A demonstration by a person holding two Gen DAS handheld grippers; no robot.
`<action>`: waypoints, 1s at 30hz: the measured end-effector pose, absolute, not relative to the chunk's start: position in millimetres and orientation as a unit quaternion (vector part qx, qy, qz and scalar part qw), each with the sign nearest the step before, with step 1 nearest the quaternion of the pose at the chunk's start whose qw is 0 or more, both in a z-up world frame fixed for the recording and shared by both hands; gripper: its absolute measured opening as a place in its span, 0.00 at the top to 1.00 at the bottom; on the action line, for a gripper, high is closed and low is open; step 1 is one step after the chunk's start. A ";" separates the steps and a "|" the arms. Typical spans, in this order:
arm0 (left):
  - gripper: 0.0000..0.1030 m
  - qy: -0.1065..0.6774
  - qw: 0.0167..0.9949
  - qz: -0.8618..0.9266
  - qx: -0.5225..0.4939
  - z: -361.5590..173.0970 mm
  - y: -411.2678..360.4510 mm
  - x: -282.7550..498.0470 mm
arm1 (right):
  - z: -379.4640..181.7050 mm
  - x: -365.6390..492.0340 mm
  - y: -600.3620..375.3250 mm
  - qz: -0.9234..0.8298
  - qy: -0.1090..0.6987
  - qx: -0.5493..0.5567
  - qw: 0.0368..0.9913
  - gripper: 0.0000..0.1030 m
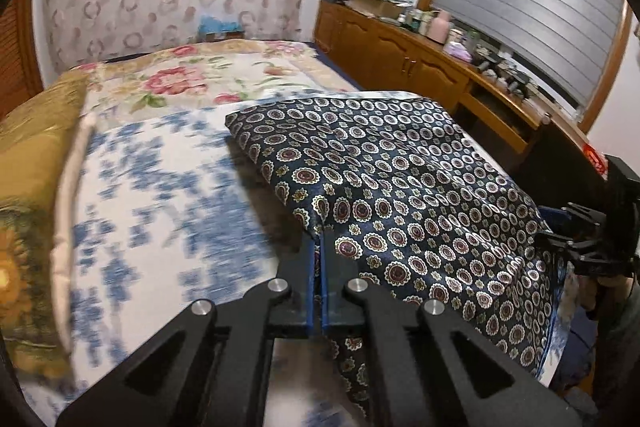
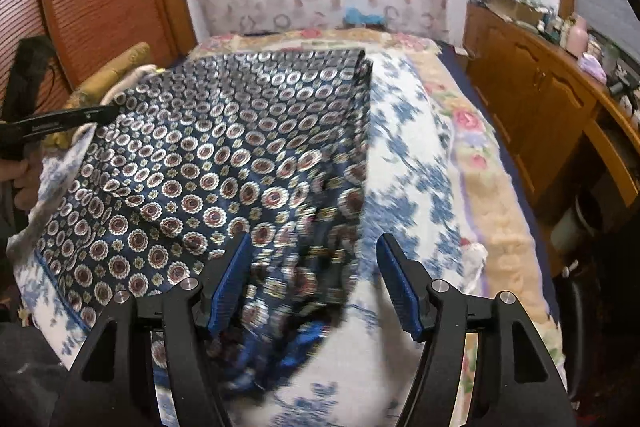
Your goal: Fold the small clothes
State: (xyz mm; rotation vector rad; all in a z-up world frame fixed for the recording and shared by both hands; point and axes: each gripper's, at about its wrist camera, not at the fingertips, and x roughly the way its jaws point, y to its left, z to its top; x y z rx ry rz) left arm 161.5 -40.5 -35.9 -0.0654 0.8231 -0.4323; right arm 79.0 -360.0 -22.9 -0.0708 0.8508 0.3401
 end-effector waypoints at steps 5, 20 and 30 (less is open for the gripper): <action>1.00 0.395 0.905 -0.159 -0.015 -34.1 2.6 155.9 | -14.0 75.9 -336.4 0.190 0.395 -0.042 0.898 0.35; 0.96 0.398 0.906 -0.145 0.013 -44.9 27.3 111.3 | -9.7 75.4 -259.1 0.264 0.377 -0.079 0.884 0.35; 0.59 0.421 0.894 -0.156 0.003 -63.2 29.6 62.1 | -19.2 67.7 -227.1 0.290 0.383 -0.093 0.872 0.35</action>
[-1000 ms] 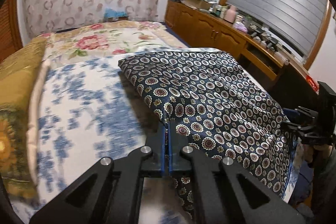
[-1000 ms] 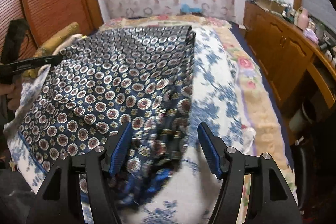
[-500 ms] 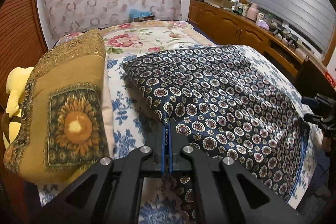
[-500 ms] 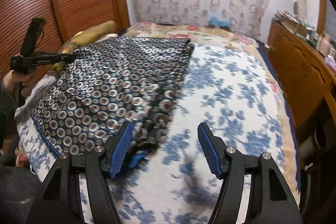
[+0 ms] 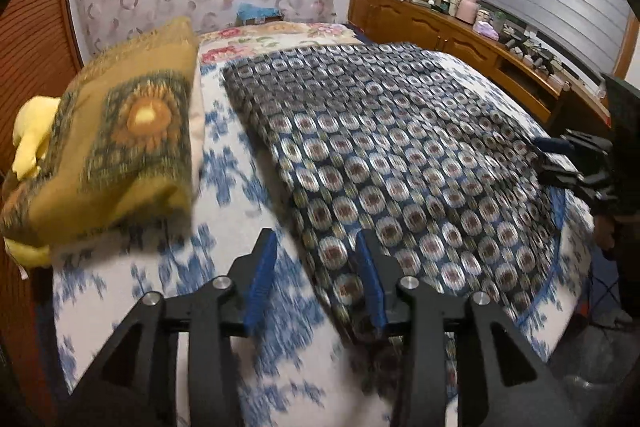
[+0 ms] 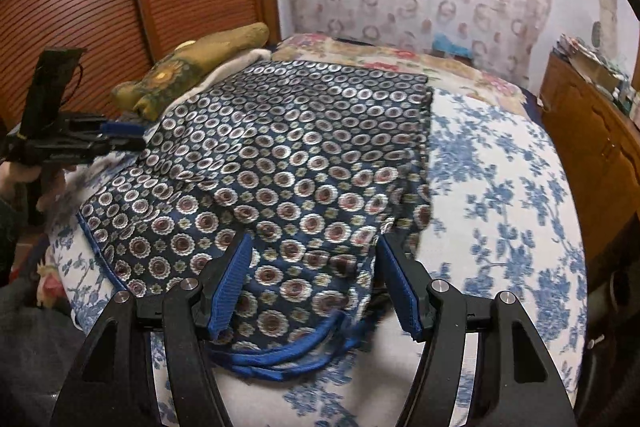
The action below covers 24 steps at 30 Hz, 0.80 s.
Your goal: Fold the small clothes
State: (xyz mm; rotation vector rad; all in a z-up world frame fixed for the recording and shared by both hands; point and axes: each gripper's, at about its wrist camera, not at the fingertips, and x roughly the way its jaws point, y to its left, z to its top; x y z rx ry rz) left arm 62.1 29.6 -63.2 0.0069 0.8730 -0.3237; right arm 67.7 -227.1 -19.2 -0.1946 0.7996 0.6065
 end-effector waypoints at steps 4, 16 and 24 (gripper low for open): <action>0.57 0.428 0.889 -0.160 -0.002 -68.3 26.3 45.9 | -18.6 64.0 -219.7 0.296 0.378 -0.095 0.872 0.35; 0.57 0.426 0.889 -0.164 -0.039 -80.2 25.6 22.1 | -30.3 63.1 -201.8 0.304 0.389 -0.103 0.864 0.35; 0.57 0.426 0.886 -0.173 -0.055 -79.2 21.6 12.6 | -33.7 62.0 -201.1 0.305 0.391 -0.105 0.862 0.35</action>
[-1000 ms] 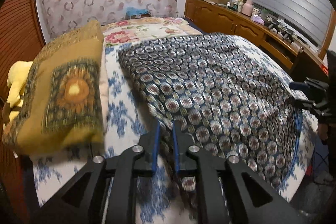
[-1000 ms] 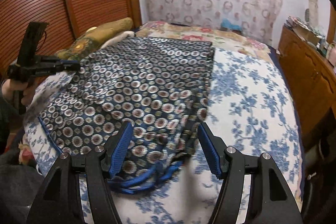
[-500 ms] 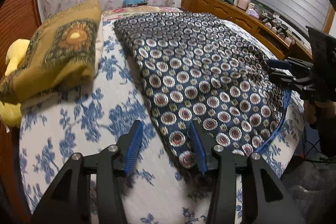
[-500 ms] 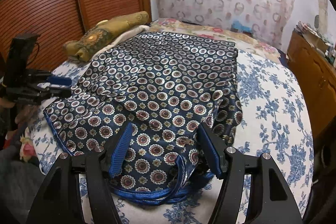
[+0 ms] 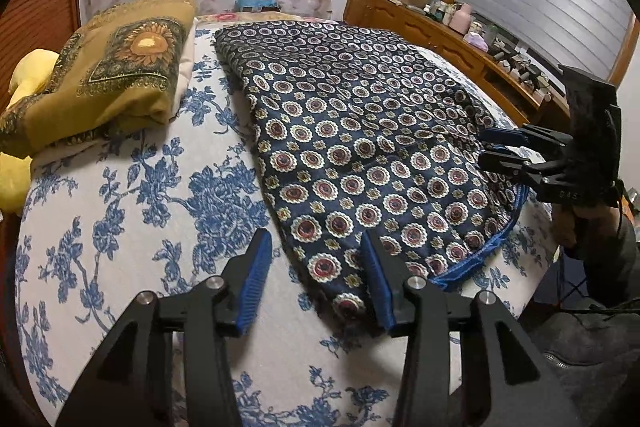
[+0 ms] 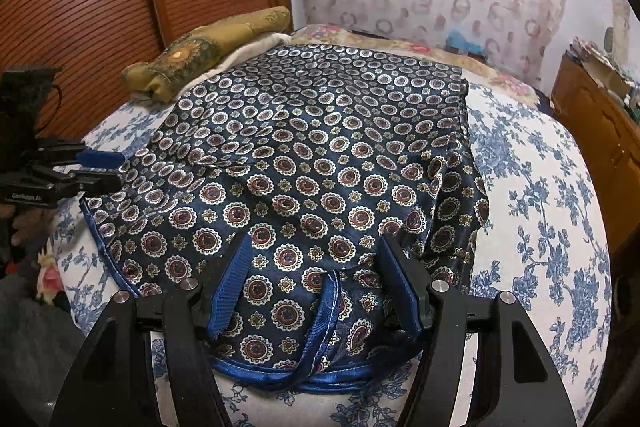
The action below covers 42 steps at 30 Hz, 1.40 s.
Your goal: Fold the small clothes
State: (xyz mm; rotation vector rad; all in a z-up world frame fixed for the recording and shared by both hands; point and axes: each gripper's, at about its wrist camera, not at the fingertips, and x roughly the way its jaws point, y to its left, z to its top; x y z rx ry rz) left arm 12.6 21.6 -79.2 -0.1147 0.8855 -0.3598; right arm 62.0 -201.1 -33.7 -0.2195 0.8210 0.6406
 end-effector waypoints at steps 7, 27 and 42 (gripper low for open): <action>0.92 0.427 0.879 -0.206 -0.057 -78.1 15.9 6.4 | -32.6 61.6 -202.3 0.309 0.395 -0.092 0.860 0.35; 0.99 0.301 0.928 -0.198 -0.091 5.3 17.1 66.6 | -5.0 27.0 -191.6 0.351 0.368 -0.113 0.854 0.34; 0.99 0.305 0.931 -0.174 -0.100 -1.4 14.5 96.9 | -11.3 24.3 -193.2 0.348 0.373 -0.138 0.849 0.34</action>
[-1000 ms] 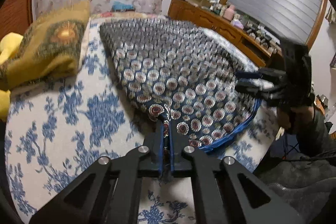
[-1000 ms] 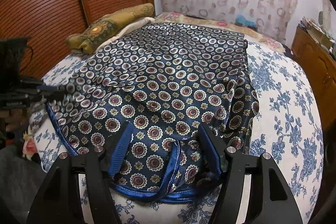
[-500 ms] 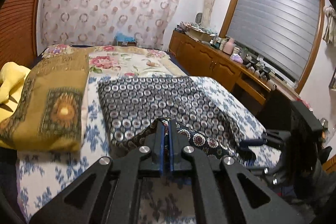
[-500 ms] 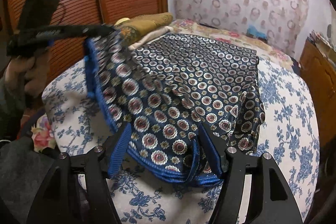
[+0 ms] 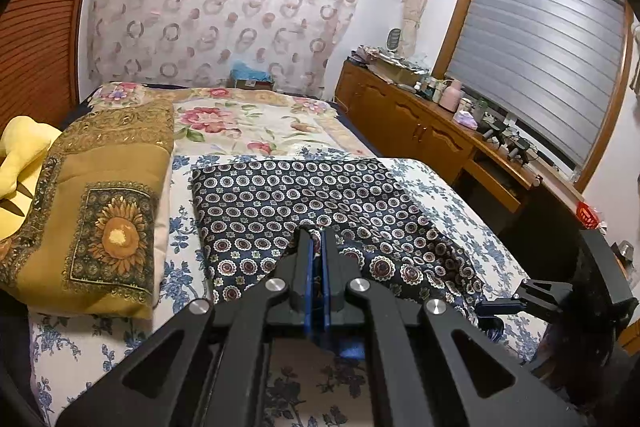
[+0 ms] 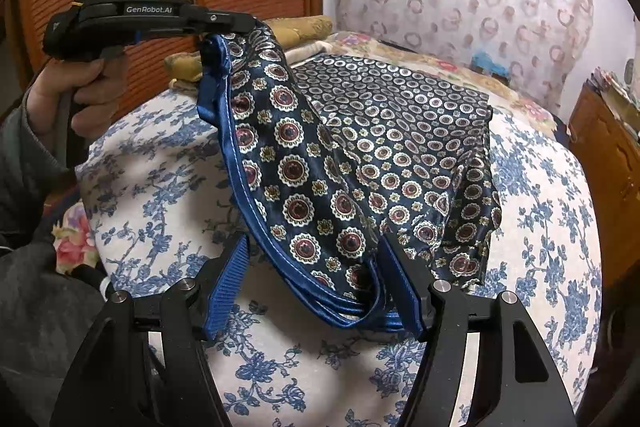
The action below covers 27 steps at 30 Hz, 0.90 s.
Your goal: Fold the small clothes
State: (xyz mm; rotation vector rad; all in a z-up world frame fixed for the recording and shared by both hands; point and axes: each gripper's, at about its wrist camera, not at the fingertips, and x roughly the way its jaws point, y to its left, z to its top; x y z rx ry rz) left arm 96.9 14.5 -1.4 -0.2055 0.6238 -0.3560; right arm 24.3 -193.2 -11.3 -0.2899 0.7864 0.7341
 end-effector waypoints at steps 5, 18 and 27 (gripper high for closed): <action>0.99 0.305 0.931 -0.174 -0.103 -2.4 15.6 96.0 | -17.6 30.9 -192.8 0.339 0.378 -0.146 0.849 0.34; 0.99 0.303 0.932 -0.169 -0.107 -0.6 22.9 92.5 | -16.2 50.6 -206.4 0.322 0.368 -0.166 0.857 0.88; 0.99 0.304 0.932 -0.161 -0.115 14.5 31.2 121.5 | 28.3 100.4 -211.7 0.328 0.328 -0.151 0.873 0.94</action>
